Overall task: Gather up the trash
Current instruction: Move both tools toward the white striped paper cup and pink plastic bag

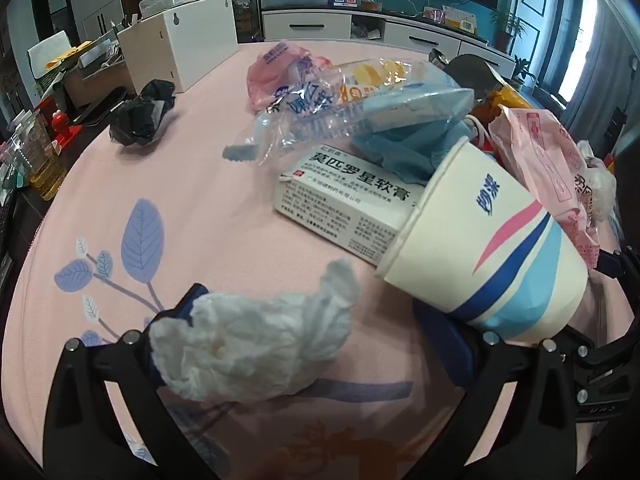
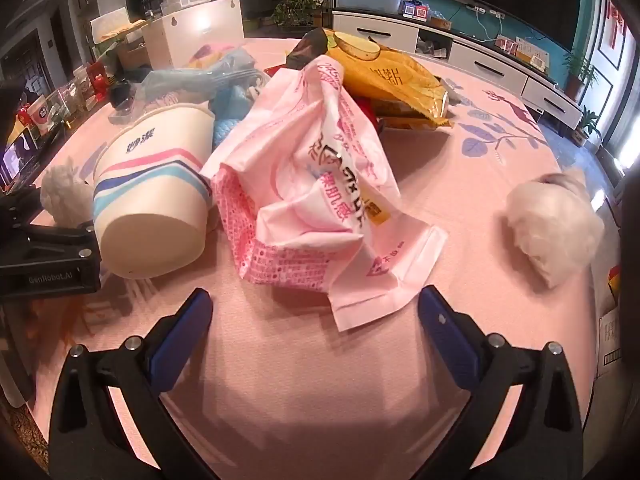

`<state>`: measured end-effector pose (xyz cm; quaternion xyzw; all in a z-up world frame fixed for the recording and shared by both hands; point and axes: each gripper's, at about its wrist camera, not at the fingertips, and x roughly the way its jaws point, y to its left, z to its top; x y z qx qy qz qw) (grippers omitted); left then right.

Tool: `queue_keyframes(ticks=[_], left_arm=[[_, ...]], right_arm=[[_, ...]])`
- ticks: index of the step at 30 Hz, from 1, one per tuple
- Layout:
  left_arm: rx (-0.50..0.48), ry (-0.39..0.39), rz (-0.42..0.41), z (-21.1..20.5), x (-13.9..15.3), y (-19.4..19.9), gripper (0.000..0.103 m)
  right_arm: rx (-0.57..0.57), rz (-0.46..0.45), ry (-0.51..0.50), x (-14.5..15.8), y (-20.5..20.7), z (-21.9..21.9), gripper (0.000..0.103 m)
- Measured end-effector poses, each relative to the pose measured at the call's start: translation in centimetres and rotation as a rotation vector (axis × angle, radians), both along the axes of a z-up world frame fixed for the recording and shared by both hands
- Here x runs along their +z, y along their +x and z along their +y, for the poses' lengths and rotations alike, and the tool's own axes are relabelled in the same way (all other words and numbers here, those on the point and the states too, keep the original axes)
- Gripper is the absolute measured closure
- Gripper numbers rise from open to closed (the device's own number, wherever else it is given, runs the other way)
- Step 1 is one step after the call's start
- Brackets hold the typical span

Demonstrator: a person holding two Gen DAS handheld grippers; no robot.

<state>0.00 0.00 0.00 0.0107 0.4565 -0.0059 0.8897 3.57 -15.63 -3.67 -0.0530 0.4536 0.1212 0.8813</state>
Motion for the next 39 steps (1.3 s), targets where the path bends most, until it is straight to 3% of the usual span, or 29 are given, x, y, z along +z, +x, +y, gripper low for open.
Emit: queue_keyframes(ticks=[35, 39], left_arm=[[-0.007, 0.001, 0.000, 0.00, 0.00, -0.02, 0.002], [-0.014, -0.001, 0.045, -0.02, 0.28, 0.12, 0.003]], right_arm=[[0.000, 0.000, -0.001, 0.03, -0.02, 0.01, 0.002], [0.000, 0.000, 0.000, 0.01, -0.03, -0.02, 0.002]])
